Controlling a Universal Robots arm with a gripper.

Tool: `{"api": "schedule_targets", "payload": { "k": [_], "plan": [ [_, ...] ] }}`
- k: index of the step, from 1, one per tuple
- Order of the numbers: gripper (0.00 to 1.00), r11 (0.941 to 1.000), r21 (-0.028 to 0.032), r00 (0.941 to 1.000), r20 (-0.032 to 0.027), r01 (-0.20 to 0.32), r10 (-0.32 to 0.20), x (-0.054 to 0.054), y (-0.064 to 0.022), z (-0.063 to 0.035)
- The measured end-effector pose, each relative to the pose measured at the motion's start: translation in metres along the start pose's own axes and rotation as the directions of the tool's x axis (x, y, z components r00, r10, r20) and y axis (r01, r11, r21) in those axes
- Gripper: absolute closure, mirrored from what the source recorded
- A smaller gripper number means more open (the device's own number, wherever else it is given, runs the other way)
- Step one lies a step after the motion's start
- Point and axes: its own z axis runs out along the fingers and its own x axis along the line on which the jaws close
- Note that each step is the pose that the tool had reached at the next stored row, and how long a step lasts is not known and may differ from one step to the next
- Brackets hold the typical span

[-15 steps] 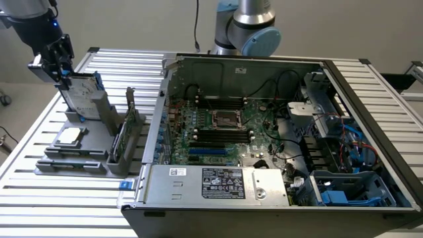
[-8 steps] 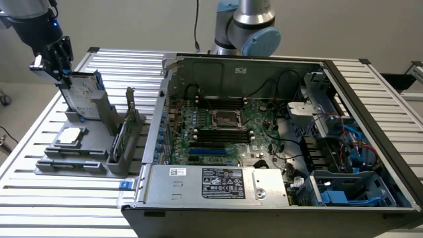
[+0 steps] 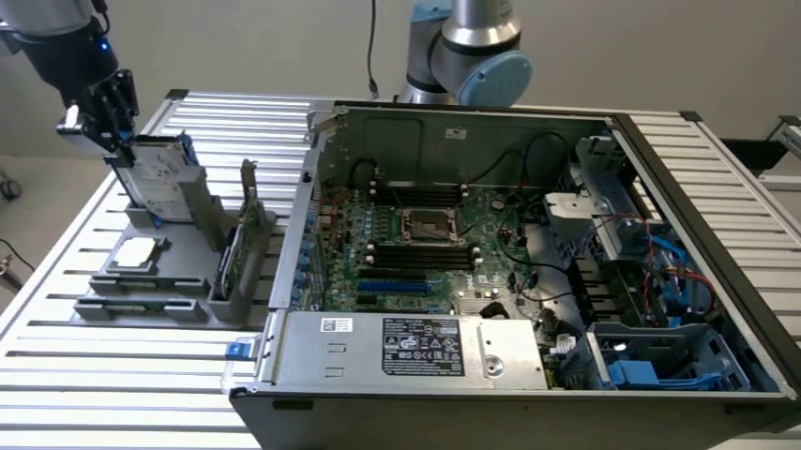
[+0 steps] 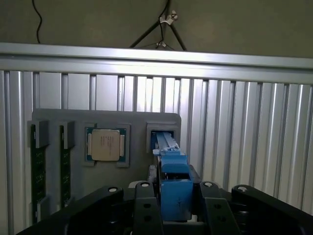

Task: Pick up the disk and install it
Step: 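Pick up the disk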

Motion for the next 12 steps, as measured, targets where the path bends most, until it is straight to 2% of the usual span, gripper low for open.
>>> {"api": "schedule_targets", "payload": {
  "k": [12],
  "plan": [
    [0.67,1.0,-0.0001,1.0,0.0,0.0,0.0,0.0027,0.0001,-0.0001]
  ]
}}
